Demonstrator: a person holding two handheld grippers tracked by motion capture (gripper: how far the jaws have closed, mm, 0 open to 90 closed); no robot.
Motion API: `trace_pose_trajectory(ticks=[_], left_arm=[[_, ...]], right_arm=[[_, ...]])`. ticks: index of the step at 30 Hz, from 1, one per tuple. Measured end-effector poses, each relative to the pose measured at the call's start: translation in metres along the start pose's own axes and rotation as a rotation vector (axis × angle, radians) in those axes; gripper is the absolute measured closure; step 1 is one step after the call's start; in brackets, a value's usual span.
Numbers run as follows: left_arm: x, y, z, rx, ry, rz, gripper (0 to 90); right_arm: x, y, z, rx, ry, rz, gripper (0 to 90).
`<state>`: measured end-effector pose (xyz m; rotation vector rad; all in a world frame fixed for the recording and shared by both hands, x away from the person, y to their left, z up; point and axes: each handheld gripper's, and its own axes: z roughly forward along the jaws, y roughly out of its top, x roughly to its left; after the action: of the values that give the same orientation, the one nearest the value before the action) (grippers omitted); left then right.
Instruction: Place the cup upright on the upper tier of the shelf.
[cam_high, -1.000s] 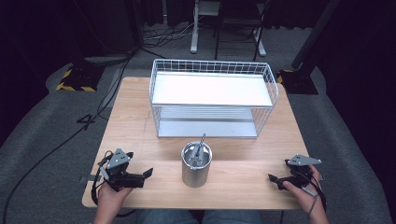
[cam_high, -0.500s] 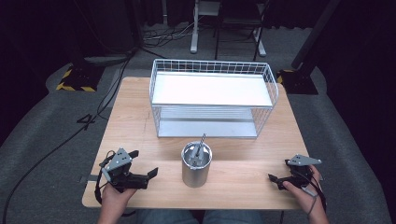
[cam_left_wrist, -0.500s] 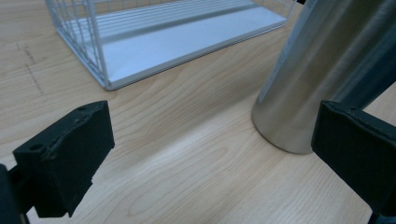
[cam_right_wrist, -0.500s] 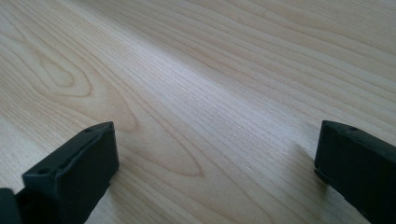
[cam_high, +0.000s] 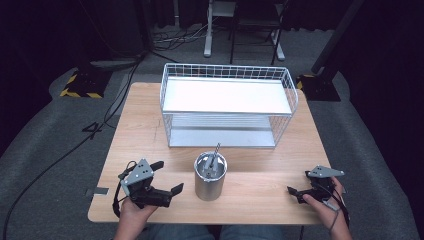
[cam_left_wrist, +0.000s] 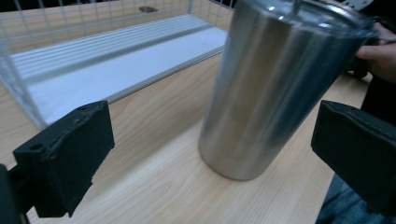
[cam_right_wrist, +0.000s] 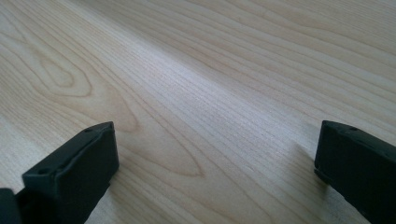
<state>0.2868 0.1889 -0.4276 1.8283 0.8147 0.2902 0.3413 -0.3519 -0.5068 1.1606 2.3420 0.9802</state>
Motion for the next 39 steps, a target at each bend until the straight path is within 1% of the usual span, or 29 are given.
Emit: trace_pose_trajectory(ticks=[12,19,26,35,39], left_arm=[[-0.02,0.011,0.02,-0.02,-0.073,0.039,0.0],[-0.029,0.014,0.035,-0.028,-0.114,0.06,0.0],[-0.033,0.016,0.045,-0.041,-0.132,0.067,0.0],[-0.034,0.016,0.059,-0.052,-0.143,0.072,0.0],[-0.035,0.016,0.065,-0.057,-0.136,0.077,0.0]], right_arm=[[0.0,0.0,0.0,0.0,0.0,0.0,0.0],[0.0,0.0,0.0,0.0,0.0,0.0,0.0],[0.0,0.0,0.0,0.0,0.0,0.0,0.0],[0.0,0.0,0.0,0.0,0.0,0.0,0.0],[0.0,0.0,0.0,0.0,0.0,0.0,0.0]])
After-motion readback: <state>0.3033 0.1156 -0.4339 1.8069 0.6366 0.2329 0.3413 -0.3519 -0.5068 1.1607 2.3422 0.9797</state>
